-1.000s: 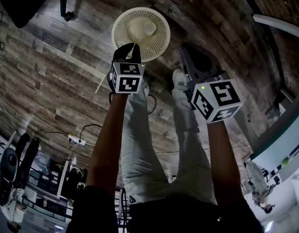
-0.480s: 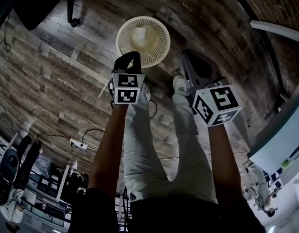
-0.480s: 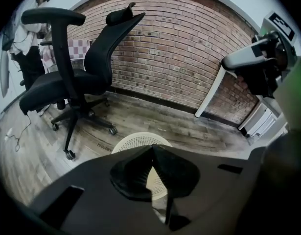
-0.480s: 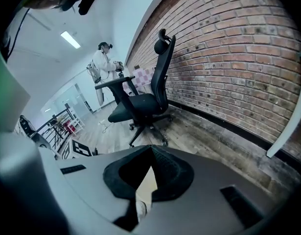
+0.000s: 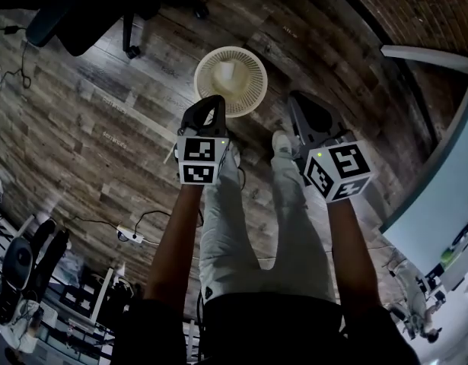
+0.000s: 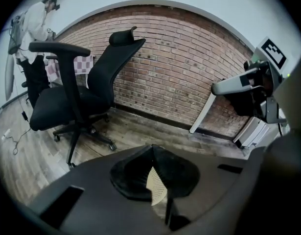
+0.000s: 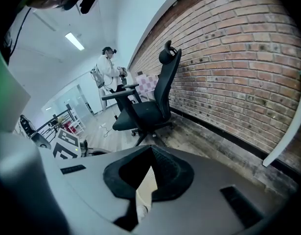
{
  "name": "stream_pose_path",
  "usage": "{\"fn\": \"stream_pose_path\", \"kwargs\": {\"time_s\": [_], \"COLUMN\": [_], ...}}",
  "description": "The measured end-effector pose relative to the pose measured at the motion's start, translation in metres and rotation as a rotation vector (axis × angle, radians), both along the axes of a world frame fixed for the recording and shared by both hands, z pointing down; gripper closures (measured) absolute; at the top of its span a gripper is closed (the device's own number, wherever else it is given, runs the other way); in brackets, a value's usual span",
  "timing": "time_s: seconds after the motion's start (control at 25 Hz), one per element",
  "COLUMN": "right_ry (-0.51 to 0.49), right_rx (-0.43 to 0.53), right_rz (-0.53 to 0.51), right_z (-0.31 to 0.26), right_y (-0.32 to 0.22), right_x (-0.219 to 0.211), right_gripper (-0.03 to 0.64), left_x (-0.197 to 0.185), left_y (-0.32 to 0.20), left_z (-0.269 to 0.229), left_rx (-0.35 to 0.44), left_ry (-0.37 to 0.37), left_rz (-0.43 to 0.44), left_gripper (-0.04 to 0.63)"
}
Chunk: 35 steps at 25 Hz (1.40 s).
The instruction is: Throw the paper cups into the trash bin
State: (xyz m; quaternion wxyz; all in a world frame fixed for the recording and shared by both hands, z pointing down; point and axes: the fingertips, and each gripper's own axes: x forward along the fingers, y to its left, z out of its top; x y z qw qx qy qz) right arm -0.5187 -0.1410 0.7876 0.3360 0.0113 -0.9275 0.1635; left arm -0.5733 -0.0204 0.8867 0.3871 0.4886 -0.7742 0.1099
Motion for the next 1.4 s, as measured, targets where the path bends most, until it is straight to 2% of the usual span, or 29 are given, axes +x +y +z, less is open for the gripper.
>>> {"fn": "stream_pose_path", "kwargs": {"time_s": [0.28, 0.48, 0.68, 0.8, 0.88, 1.08, 1.24, 1.4], "right_ry": [-0.043, -0.065, -0.090, -0.117, -0.145, -0.211, -0.244, -0.276], "right_rx": [0.001, 0.033, 0.032, 0.021, 0.046, 0.082, 0.097, 0.101], "right_rz": [0.003, -0.007, 0.001, 0.010, 0.015, 0.052, 0.071, 0.071], "right_z": [-0.064, -0.107, -0.148, -0.176, -0.196, -0.240, -0.261, -0.277], "right_y": [0.021, 0.030, 0.042, 0.050, 0.050, 0.047, 0.048, 0.045], "right_x": [-0.014, -0.024, -0.027, -0.030, -0.036, -0.044, -0.042, -0.043], "right_gripper": [0.612, 0.612, 0.612, 0.612, 0.612, 0.612, 0.612, 0.612], "left_x": [-0.029, -0.044, -0.042, -0.039, -0.040, -0.034, -0.034, -0.039], "left_y": [0.012, 0.019, 0.027, 0.029, 0.022, 0.000, -0.009, -0.014], "left_z": [-0.093, -0.153, -0.213, -0.257, -0.284, -0.334, -0.358, -0.385], "left_rx": [0.045, 0.102, 0.171, 0.254, 0.308, 0.425, 0.479, 0.537], "left_ry": [-0.091, -0.126, -0.115, -0.082, -0.079, -0.034, -0.034, -0.077], "left_rz": [0.009, 0.015, 0.035, 0.005, 0.002, 0.079, 0.126, 0.136], "left_gripper": [0.586, 0.586, 0.586, 0.586, 0.586, 0.586, 0.586, 0.586]}}
